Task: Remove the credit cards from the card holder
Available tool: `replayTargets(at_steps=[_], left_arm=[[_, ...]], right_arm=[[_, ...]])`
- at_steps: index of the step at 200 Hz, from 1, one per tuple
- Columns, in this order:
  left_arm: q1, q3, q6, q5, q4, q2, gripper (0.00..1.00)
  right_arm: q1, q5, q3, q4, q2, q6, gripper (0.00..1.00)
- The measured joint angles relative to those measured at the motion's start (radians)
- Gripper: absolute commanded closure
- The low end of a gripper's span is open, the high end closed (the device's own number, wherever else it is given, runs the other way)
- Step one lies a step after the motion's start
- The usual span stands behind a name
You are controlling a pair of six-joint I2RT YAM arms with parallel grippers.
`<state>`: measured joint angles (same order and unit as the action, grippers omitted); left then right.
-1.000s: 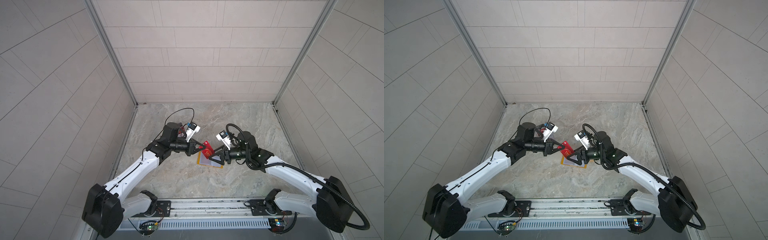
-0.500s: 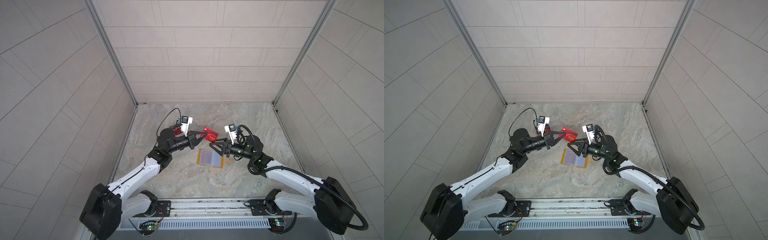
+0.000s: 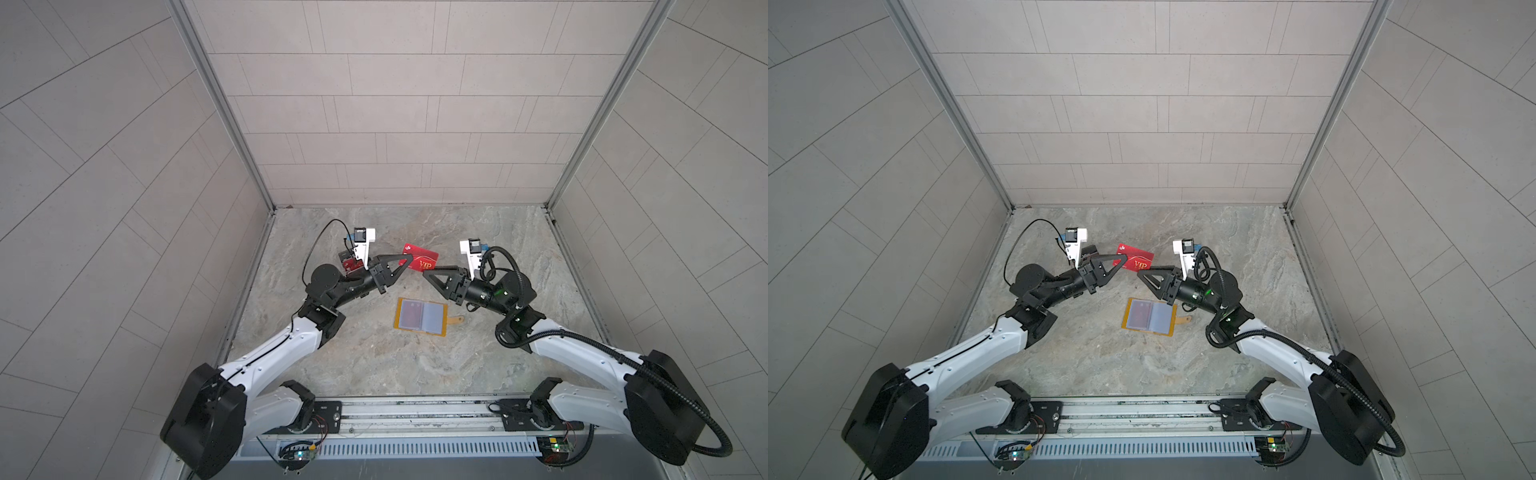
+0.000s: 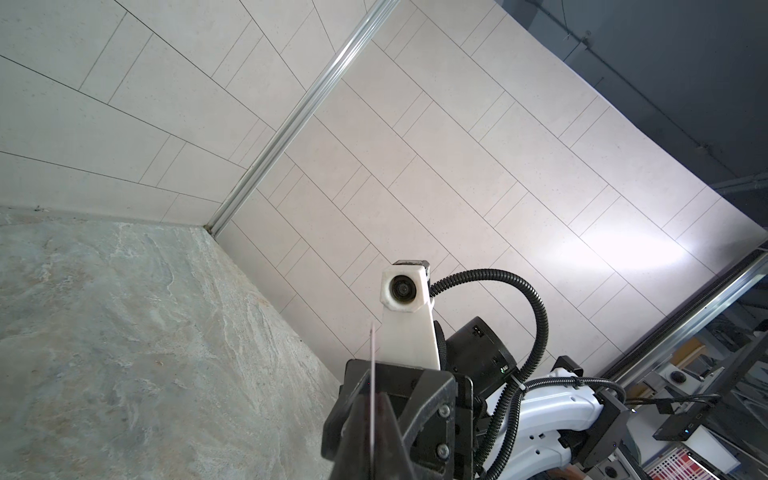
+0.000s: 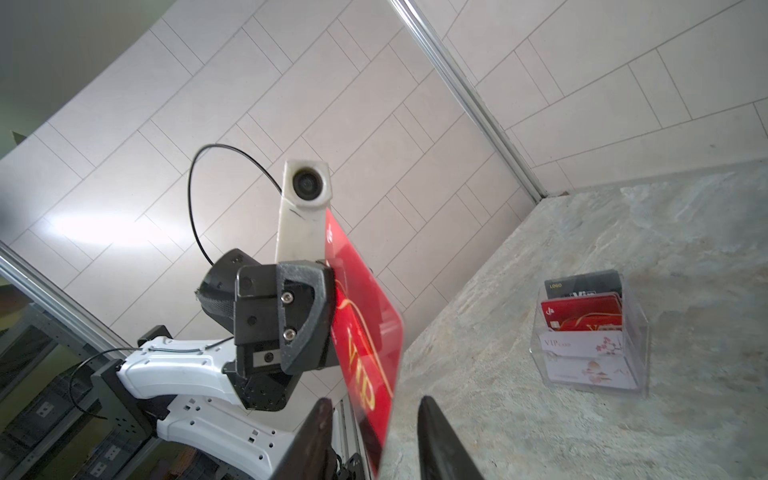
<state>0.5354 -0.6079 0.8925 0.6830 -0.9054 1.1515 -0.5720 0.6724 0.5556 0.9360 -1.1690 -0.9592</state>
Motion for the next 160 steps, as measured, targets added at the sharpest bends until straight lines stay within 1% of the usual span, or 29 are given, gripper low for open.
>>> replayTargets(at_steps=[38, 62, 97, 116, 123, 132, 150, 160], left_arm=[[0.0, 0.01, 0.016, 0.0, -0.024, 0.0, 1.0], [0.0, 0.012, 0.024, 0.0, -0.031, 0.001, 1.0], [0.0, 0.012, 0.038, 0.001, -0.048, 0.006, 1.0], [0.0, 0.012, 0.047, 0.003, -0.061, 0.015, 1.0], [0.0, 0.012, 0.051, 0.003, -0.065, 0.019, 0.98], [0.0, 0.012, 0.054, 0.005, -0.069, 0.022, 0.92], [0.0, 0.012, 0.043, 0.004, -0.062, 0.025, 0.76], [0.0, 0.012, 0.037, 0.005, -0.046, 0.023, 0.69]], right_arm=[[0.011, 0.002, 0.002, 0.063, -0.014, -0.046, 0.73], [0.01, 0.008, 0.003, 0.076, -0.021, -0.06, 0.78], [0.01, 0.017, 0.01, 0.094, -0.033, -0.074, 0.83], [0.01, 0.022, 0.012, 0.108, -0.043, -0.083, 0.88], [0.01, 0.023, 0.013, 0.11, -0.047, -0.088, 0.9], [0.011, 0.025, 0.013, 0.115, -0.052, -0.095, 0.93], [0.011, 0.031, 0.013, 0.129, -0.056, -0.101, 0.98], [0.011, 0.035, 0.013, 0.134, -0.056, -0.103, 0.99]])
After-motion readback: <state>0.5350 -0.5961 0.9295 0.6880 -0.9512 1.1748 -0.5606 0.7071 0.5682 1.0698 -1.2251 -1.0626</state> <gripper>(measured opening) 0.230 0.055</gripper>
